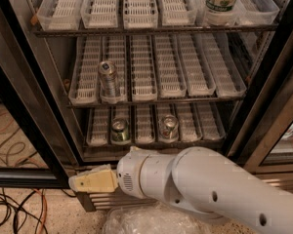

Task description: Pick green can from bottom shelf of fridge

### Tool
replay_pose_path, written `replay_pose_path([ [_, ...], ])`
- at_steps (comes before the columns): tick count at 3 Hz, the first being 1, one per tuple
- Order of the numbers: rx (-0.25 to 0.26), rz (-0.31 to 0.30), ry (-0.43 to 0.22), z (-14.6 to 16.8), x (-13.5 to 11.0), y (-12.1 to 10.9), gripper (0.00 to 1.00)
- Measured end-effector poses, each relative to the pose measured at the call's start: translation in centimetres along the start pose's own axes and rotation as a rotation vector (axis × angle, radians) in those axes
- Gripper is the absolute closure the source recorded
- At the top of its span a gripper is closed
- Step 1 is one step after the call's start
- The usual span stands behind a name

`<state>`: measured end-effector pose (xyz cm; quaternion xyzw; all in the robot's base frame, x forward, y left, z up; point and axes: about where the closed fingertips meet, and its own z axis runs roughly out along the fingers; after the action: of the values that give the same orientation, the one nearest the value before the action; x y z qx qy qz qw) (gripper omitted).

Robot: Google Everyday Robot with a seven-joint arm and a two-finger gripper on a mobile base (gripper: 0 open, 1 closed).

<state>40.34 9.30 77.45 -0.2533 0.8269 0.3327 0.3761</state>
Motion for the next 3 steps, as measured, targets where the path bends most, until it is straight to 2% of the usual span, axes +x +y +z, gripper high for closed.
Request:
replay_pose_path([
  [1, 0.073, 0.024, -0.084, 1.3, -0.1, -1.9, 0.00],
  [2, 0.123, 0.074, -0.138, 2.8, 0.2, -3.5, 0.00],
  [3, 0.205, 0.113, -0.196, 4.4, -1.1, -6.6, 0.00],
])
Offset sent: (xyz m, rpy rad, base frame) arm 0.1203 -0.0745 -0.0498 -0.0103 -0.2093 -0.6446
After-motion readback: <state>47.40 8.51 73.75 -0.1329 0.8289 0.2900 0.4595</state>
